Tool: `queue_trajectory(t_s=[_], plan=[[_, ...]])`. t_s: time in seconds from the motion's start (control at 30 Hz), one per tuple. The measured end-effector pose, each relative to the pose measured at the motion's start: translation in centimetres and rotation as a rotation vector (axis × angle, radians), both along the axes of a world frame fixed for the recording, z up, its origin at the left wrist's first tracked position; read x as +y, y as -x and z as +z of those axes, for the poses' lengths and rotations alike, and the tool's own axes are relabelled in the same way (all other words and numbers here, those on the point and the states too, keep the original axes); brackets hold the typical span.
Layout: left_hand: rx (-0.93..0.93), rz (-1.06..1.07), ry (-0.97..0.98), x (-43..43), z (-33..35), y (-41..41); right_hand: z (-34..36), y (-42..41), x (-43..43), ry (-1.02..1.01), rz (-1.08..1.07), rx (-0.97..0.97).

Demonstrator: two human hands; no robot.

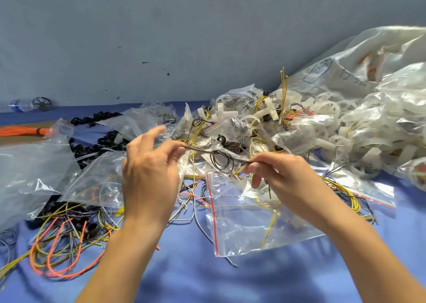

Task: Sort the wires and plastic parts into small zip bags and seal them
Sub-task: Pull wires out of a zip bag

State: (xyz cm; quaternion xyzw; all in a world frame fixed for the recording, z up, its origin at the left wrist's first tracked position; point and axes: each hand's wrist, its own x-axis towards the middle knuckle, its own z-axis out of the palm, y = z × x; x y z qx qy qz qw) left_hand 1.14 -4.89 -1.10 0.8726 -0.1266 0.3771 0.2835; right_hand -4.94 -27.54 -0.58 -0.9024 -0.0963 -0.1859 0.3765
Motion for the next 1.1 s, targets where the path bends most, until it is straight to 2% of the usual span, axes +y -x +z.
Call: queue_trajectory(t_s=[0.07,0.13,0.23,0.27,0.33,0.43,0.53,0.7,0.8,0.9,1.03,1.1], plan=[[-0.011,0.064,0.006,0.5,0.3,-0.1,0.4,0.3,-0.4,-0.058,-0.014,-0.005],[0.089,0.014,0.135,0.2,0.5,0.1,0.5,0.5,-0.2,-0.135,-0.041,-0.017],[0.366,-0.351,0.553,-1.8,0.5,0.9,0.5,0.6,1.2,-0.457,0.035,0.049],[0.441,-0.461,0.644,-2.6,0.6,1.4,0.4,0.7,1.8,-0.551,0.089,0.079],[0.543,-0.614,0.739,-4.0,0.3,2.2,0.1,0.7,3.0,-0.614,0.184,0.085],[0.579,-0.714,0.805,-5.2,0.0,3.0,0.0,0.7,4.0,-0.736,0.252,0.047],[0.61,-0.842,0.823,-5.3,0.3,3.2,0.0,0.6,4.0,-0.871,0.192,0.024],[0.685,-0.884,0.732,-4.6,0.1,2.9,0.0,0.6,4.3,-0.853,0.105,0.043],[0.739,-0.891,0.675,-3.1,0.1,2.2,-0.1,0.4,4.5,-0.685,0.011,0.006],[0.693,-0.743,0.575,0.2,0.2,0.8,-1.2,0.2,4.7,-0.28,-0.069,-0.11],[0.744,-0.528,0.508,5.2,0.0,-0.5,-2.6,0.4,5.0,0.326,0.063,-0.187],[0.801,-0.536,0.474,6.4,0.0,-0.1,-3.0,0.5,5.1,0.508,0.108,-0.183]])
